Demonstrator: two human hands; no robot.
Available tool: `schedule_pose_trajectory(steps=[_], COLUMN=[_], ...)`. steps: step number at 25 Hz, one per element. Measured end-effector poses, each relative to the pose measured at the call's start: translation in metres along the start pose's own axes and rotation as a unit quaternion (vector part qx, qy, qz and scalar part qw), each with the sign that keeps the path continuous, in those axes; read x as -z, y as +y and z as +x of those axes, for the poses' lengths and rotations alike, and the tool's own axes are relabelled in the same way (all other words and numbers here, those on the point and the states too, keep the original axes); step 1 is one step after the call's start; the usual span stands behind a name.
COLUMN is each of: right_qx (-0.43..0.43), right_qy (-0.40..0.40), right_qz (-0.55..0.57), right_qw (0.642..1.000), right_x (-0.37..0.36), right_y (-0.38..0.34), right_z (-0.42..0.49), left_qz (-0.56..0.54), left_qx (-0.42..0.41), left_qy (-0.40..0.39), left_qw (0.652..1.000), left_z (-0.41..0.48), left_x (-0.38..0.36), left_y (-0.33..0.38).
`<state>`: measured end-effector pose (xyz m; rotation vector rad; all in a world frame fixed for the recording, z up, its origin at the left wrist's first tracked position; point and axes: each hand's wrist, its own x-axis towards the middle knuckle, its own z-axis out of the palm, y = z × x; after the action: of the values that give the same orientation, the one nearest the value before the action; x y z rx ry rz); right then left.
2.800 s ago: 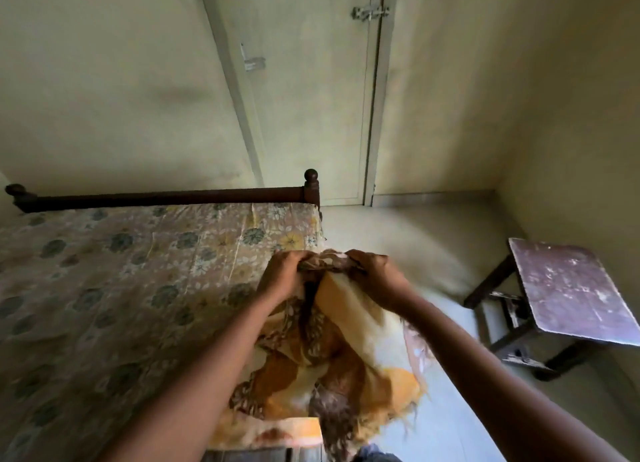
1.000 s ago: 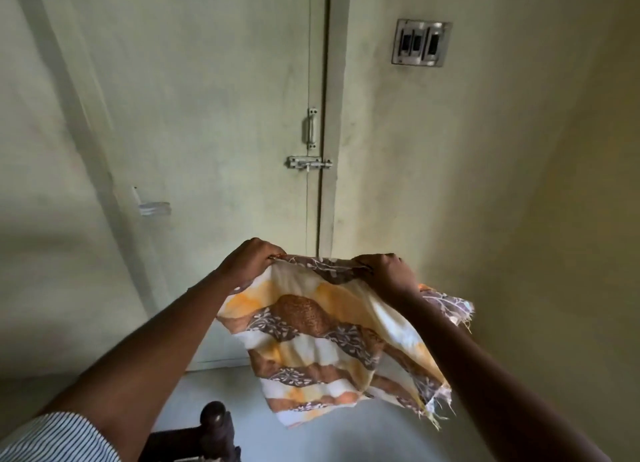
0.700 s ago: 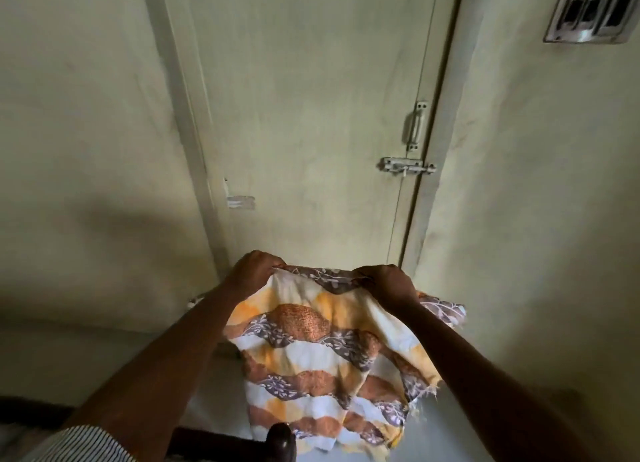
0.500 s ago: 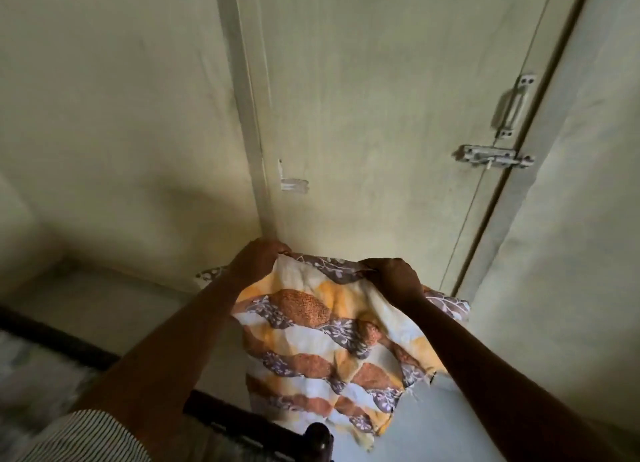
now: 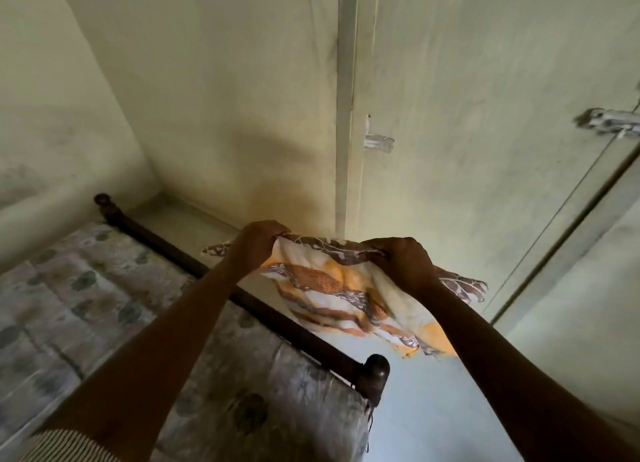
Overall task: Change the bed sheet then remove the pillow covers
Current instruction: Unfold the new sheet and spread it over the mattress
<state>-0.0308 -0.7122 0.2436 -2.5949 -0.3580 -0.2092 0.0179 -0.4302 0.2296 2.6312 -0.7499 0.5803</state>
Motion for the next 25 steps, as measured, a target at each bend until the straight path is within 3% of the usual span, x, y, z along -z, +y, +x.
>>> schedule_pose_trajectory(steps=[3,5,7,10,14,16,19,21,25], right_qx=[0.006,0.001,-0.017,-0.027,-0.080,-0.107,-0.122,-0.115,-0.119], right_qy=[0.001,0.004,-0.008,-0.027,-0.061,-0.096,-0.205,-0.254,-0.238], right_qz=[0.019,0.039,0.060,0.027,0.036,0.052,0.083,0.086,0.082], right_qw=[1.000,0.999,0.998,0.999,0.994,0.988,0.967,0.957,0.961], right_x=[-0.025,-0.046,-0.068,-0.101,-0.153,-0.181,-0.215,-0.224,-0.218], right_y=[-0.047,-0.080,-0.109,-0.138,-0.173,-0.183,-0.189,-0.188,-0.161], right_z=[-0.064,-0.117,-0.168,-0.223,-0.286,-0.308,-0.332,-0.339,-0.315], left_qz=[0.006,-0.039,-0.103,-0.081,-0.033,-0.017,0.026,0.000,-0.034], left_qx=[0.004,0.050,0.008,-0.056,0.083,0.091,0.045,0.075,0.122], left_qy=[0.011,-0.013,-0.020,-0.010,-0.124,-0.183,-0.179,-0.232,-0.259], left_qw=[1.000,0.998,0.994,0.995,0.988,0.979,0.982,0.970,0.957], left_z=[-0.091,-0.153,-0.211,-0.273,-0.339,-0.368,-0.408,-0.426,-0.410], left_x=[0.018,0.038,0.057,0.068,0.051,0.048,0.032,0.016,0.000], left_y=[0.006,0.019,0.036,0.041,0.010,0.005,0.009,0.017,0.036])
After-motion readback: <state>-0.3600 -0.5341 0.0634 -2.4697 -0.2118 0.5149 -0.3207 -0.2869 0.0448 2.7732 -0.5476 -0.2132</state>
